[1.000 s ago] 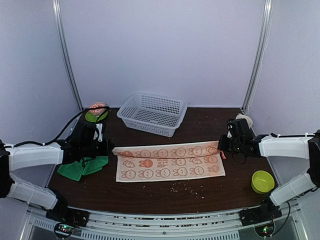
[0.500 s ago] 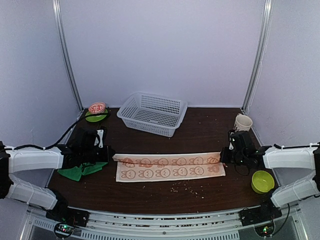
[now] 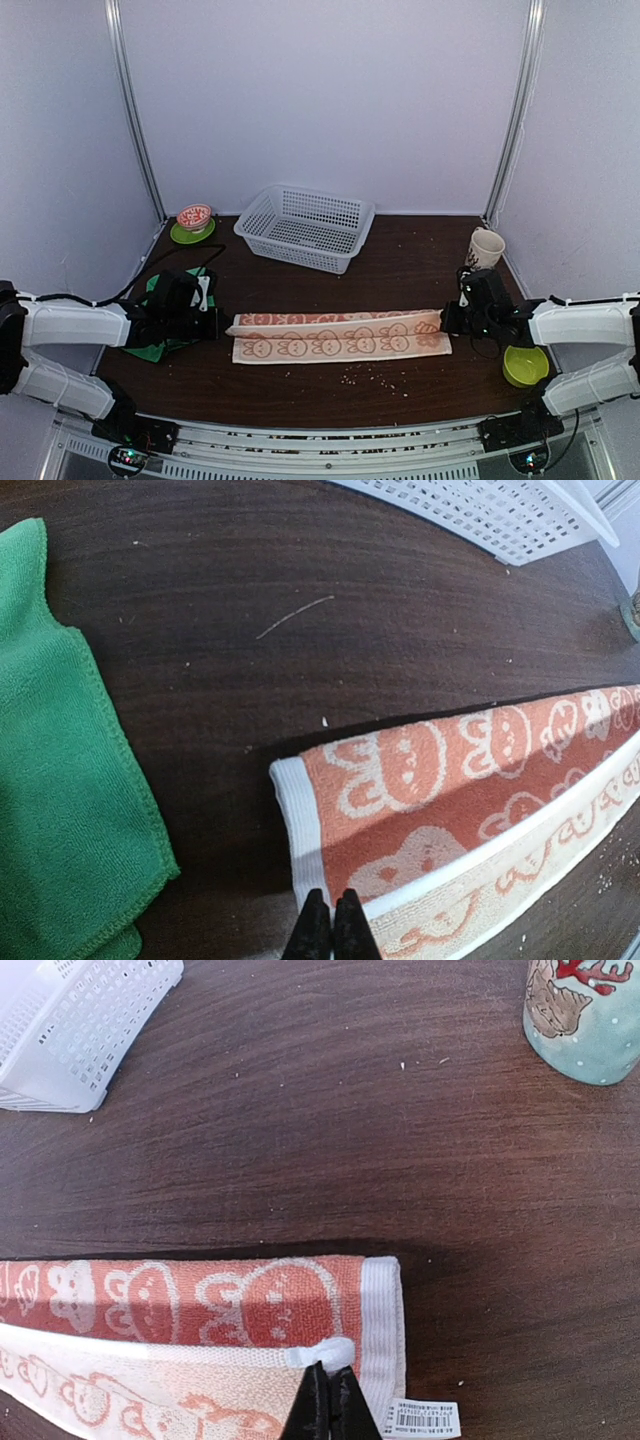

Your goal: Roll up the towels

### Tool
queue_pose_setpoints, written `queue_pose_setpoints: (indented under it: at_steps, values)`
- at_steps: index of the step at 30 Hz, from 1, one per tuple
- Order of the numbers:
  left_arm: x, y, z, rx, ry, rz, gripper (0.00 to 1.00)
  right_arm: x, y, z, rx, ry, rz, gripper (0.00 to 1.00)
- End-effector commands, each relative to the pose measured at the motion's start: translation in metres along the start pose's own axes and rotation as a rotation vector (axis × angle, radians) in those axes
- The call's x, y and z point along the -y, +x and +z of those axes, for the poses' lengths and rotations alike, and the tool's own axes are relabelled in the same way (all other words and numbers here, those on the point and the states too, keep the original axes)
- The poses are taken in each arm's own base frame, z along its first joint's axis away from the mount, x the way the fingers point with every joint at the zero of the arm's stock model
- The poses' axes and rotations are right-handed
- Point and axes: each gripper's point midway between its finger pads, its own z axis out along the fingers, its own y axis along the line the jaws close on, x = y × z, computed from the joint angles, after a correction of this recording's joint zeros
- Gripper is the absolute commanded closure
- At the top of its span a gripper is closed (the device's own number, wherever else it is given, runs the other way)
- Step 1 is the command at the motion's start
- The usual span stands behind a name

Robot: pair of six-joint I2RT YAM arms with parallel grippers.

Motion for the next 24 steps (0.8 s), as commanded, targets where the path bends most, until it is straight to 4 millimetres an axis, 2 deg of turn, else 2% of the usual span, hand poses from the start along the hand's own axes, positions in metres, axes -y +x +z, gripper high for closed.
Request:
queue_pose_setpoints:
  at_steps: [1, 16, 18, 19, 20, 21, 22, 24]
  values:
    - [0.003, 0.004, 0.004, -0.006, 0.022, -0.009, 1.00, 0.008, 0.005, -0.005, 0.011, 0.034, 0.018, 1.00]
    - [0.003, 0.019, -0.001, -0.041, 0.027, -0.005, 1.00, 0.013, 0.034, -0.016, -0.043, 0.028, 0.038, 1.00]
    - [0.002, 0.021, -0.002, -0.046, 0.026, -0.007, 1.00, 0.010, 0.037, -0.018, -0.053, 0.008, 0.039, 0.90]
    - [0.002, 0.022, -0.004, -0.051, 0.027, -0.005, 0.97, 0.008, 0.037, -0.020, -0.054, 0.002, 0.038, 0.82]
    - [0.004, 0.023, -0.005, -0.055, 0.032, -0.003, 0.89, 0.006, 0.037, -0.022, -0.056, -0.008, 0.035, 0.75]
    - [0.005, 0.023, -0.008, -0.057, 0.036, -0.001, 0.77, 0.005, 0.036, -0.025, -0.056, -0.013, 0.035, 0.68]
    - [0.008, 0.022, -0.013, -0.053, 0.049, 0.003, 0.61, 0.005, 0.036, -0.028, -0.059, -0.015, 0.031, 0.61]
    - [0.016, 0.018, -0.022, -0.043, 0.072, 0.010, 0.45, 0.002, 0.030, -0.038, -0.044, -0.029, 0.028, 0.46]
